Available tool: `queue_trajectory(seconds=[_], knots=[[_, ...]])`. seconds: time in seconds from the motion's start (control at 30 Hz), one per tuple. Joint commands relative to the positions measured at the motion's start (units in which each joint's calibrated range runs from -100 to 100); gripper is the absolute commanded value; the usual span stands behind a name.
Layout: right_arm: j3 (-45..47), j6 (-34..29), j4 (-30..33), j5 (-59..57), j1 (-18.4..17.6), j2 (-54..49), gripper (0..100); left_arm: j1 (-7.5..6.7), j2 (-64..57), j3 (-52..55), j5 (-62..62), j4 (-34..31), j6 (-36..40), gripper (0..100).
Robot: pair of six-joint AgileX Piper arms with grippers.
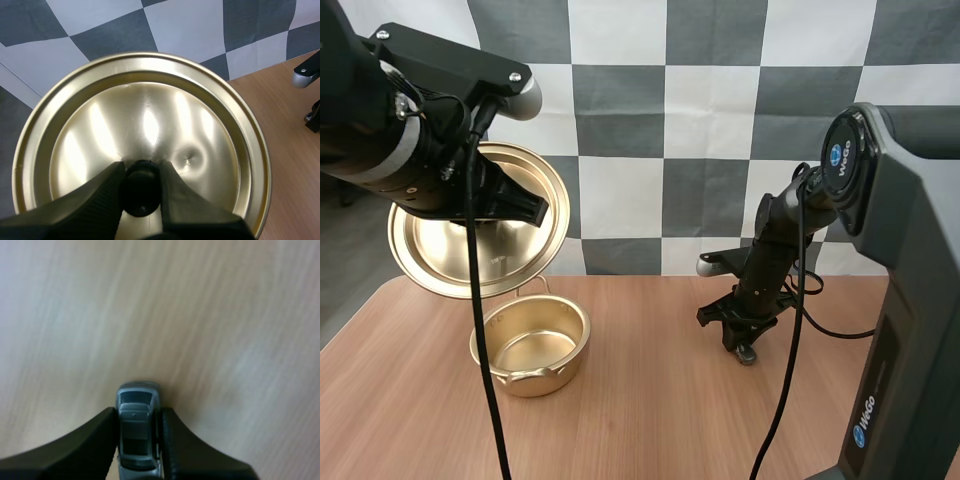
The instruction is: Open the pot, put the car inside, and close it
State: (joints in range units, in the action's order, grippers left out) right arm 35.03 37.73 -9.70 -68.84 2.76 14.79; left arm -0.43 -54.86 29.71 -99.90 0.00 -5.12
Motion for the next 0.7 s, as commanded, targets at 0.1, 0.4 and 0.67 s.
queue_trajectory(seconds=[0.1, 0.4, 0.67], knots=[[0.0, 1.2, -2.0, 0.3, 0.8, 0.1, 0, 0.0, -0.3, 0.1, -0.1, 0.0, 0.1, 0], [-8.1, 14.2, -20.8, -23.4, 0.8, -7.7, 0, 0.0, -3.6, -0.8, -0.1, 0.0, 0.1, 0], [-17.6, 19.0, -27.6, -31.2, 0.7, -17.7, 0, 0.0, -11.7, -11.2, -0.1, -0.9, 0.0, 0]])
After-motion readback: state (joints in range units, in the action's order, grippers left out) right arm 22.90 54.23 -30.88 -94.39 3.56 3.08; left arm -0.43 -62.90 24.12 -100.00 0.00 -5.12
